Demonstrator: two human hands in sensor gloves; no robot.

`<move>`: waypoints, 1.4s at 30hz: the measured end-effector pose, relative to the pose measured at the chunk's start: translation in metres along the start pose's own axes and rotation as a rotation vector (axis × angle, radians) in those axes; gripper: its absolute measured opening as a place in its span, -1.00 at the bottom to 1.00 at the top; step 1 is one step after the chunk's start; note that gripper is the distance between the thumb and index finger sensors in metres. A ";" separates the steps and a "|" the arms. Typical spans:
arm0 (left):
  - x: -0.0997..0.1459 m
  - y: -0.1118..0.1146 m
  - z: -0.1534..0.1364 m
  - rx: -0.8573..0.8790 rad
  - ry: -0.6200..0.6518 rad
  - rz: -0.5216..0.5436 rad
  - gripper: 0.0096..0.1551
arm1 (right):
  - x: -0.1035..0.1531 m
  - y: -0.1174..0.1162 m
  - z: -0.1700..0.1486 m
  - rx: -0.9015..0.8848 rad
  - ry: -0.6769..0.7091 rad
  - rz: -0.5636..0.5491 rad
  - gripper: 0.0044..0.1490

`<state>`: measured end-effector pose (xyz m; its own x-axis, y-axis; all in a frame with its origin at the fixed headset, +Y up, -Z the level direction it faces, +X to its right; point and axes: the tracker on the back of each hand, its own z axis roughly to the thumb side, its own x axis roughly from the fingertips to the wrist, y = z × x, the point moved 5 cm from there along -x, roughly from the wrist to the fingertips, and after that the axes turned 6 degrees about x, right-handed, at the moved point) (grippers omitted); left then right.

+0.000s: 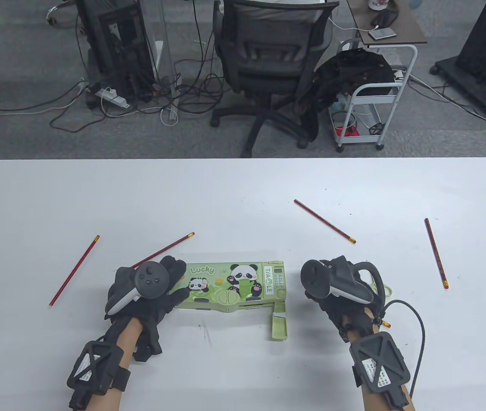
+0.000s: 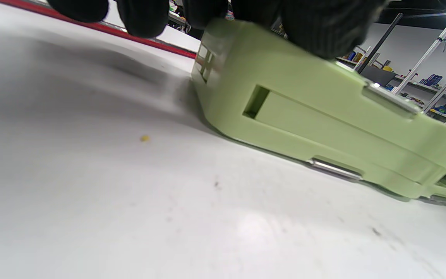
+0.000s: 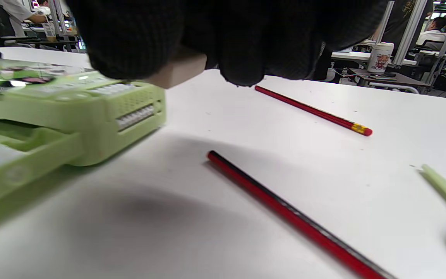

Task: Organize multifunction pencil case

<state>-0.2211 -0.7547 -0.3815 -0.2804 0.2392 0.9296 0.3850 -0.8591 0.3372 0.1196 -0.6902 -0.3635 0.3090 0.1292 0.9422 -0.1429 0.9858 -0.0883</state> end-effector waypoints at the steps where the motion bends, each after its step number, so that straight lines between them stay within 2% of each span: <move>1: 0.000 0.000 0.000 0.000 0.000 0.000 -0.14 | 0.003 0.002 0.004 -0.013 0.004 -0.005 -0.16; 7: 0.000 0.000 0.000 0.001 0.001 -0.001 -0.14 | 0.019 0.006 0.041 -0.036 0.048 -0.034 -0.15; 16: 0.000 0.000 0.000 0.000 0.000 -0.001 -0.14 | 0.032 -0.013 0.087 0.113 0.145 -0.047 -0.15; 23: 0.000 0.000 0.000 0.000 -0.002 -0.002 -0.14 | 0.032 -0.021 0.097 0.166 0.174 -0.053 -0.15; 42: 0.000 0.000 0.000 -0.001 -0.003 -0.003 -0.14 | 0.037 -0.021 0.115 0.327 0.172 -0.116 -0.19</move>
<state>-0.2217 -0.7546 -0.3812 -0.2793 0.2433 0.9289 0.3828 -0.8589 0.3401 0.0261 -0.7186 -0.2892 0.4903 0.0624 0.8693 -0.3816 0.9121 0.1497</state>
